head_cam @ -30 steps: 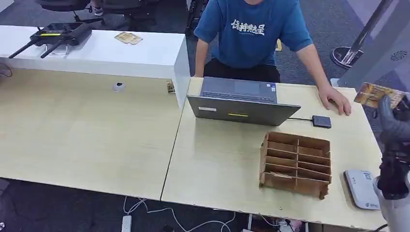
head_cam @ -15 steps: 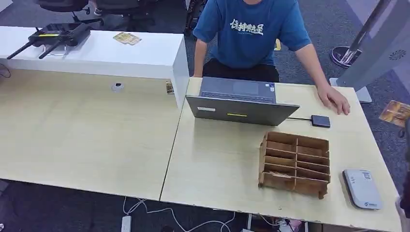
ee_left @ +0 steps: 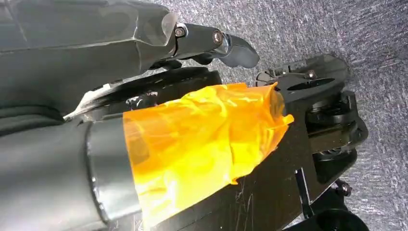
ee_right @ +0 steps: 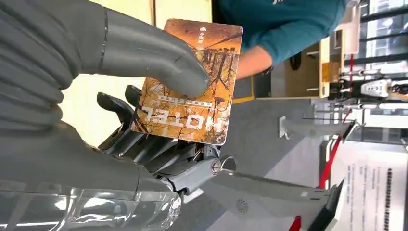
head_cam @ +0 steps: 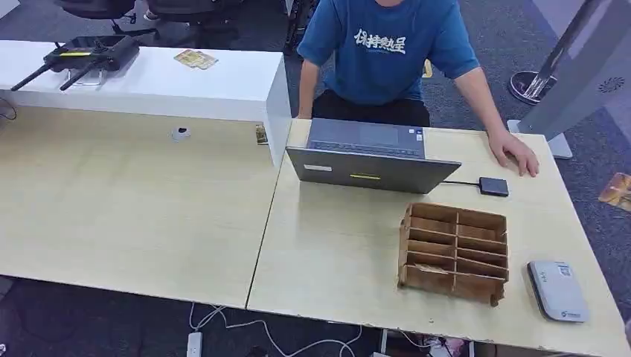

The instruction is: Pass the card to the sensor for recognition and then transmit it.

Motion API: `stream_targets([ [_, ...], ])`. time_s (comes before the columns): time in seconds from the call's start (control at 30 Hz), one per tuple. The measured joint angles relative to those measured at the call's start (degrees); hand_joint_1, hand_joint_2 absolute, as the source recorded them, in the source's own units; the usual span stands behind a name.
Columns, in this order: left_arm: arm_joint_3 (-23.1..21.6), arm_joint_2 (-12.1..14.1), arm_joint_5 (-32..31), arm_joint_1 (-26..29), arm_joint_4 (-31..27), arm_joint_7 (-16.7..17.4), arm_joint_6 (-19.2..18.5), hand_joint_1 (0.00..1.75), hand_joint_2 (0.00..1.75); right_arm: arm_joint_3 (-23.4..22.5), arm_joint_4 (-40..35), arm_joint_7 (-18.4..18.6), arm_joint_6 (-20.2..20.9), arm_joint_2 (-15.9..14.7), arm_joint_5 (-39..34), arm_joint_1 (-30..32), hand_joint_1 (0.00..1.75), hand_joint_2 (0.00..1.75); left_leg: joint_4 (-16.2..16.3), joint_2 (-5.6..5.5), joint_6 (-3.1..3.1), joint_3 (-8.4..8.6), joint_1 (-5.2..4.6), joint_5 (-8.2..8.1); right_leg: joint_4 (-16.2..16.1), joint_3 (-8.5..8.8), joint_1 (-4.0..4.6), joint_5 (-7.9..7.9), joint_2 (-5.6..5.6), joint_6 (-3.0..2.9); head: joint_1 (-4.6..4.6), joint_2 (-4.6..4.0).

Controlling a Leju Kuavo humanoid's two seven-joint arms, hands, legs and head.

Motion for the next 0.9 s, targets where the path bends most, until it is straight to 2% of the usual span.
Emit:
stream_targets([
  [0.47, 0.0, 0.0, 0.3, 0.0, 0.0, 0.0, 0.1, 0.0, 0.0, -3.4, 1.7, -0.1, 0.0, -0.7, 0.3, 2.9, 1.75, 1.75, 0.0, 0.02, 0.0, 0.0, 0.0, 0.0, 0.0, 0.0, 0.0, 0.0, -0.01, 0.0, -0.02, 0.0],
  [0.9, 0.0, -0.1, 0.8, 0.0, 0.0, 0.0, 0.7, 0.0, 0.0, -5.9, 0.7, 0.1, 1.8, -0.7, 1.9, 7.0, 1.75, 1.75, 0.0, 0.02, 0.03, -0.02, 0.0, -0.02, 0.0, 0.0, 0.0, -0.01, -0.01, 0.01, 0.0, 0.0],
])
